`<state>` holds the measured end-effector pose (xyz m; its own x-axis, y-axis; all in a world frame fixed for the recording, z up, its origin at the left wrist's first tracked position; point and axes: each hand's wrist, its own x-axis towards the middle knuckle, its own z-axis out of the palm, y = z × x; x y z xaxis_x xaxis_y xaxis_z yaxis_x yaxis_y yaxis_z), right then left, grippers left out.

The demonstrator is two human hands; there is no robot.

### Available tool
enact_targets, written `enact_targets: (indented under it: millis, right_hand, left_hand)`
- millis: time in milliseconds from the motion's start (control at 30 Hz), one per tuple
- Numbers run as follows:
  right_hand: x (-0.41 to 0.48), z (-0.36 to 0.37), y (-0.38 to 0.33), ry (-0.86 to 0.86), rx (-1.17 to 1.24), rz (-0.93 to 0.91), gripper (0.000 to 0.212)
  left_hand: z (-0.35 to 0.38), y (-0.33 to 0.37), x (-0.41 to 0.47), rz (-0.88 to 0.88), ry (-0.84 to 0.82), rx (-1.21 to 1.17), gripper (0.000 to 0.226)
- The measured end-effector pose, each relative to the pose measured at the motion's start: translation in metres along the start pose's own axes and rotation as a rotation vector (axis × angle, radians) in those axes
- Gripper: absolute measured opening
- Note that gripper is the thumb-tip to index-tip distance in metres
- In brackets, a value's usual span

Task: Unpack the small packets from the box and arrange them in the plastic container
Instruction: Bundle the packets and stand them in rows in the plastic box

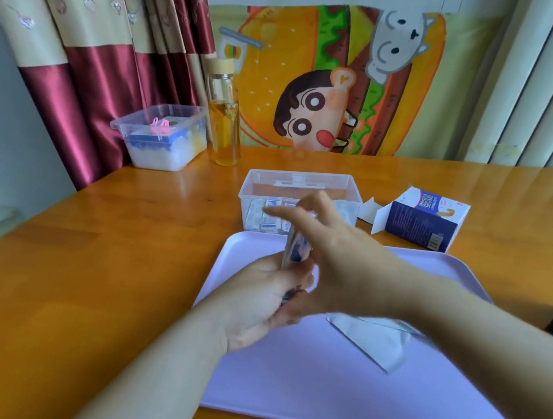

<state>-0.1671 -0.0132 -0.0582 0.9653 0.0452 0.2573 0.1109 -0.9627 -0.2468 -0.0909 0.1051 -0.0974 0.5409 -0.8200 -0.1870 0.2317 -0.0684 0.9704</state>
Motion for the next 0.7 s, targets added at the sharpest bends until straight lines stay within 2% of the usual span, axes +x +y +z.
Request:
enact_targets:
  millis: [67,133,200,333,500,600,700]
  right_hand:
    - [0.008,-0.017,0.007,0.031,0.196,0.005,0.082]
    - [0.018,-0.031,0.012,0.033,0.181,0.017,0.057]
    - [0.027,-0.036,0.015,0.011,0.145,0.051,0.045]
    - [0.047,-0.042,0.019,0.018,0.047,0.059,0.034]
    - [0.071,-0.06,0.031,0.083,0.19,0.086,0.04]
    - [0.089,-0.069,0.044,0.209,0.244,0.102,0.038]
    - [0.112,-0.075,0.062,0.252,0.205,0.154,0.03]
  left_hand:
    - [-0.007,0.009,0.004,0.014,0.021,0.02,0.015]
    - [-0.017,0.018,0.012,0.018,0.004,0.05,0.014]
    - [-0.023,0.03,0.018,0.025,-0.032,0.083,0.01]
    - [-0.025,0.052,0.032,0.099,-0.067,0.274,0.013]
    - [-0.027,0.076,0.055,0.198,-0.086,0.41,0.02]
    - [-0.027,0.093,0.072,0.246,-0.034,0.392,0.022]
    - [-0.034,0.108,0.099,0.302,0.092,0.533,0.024]
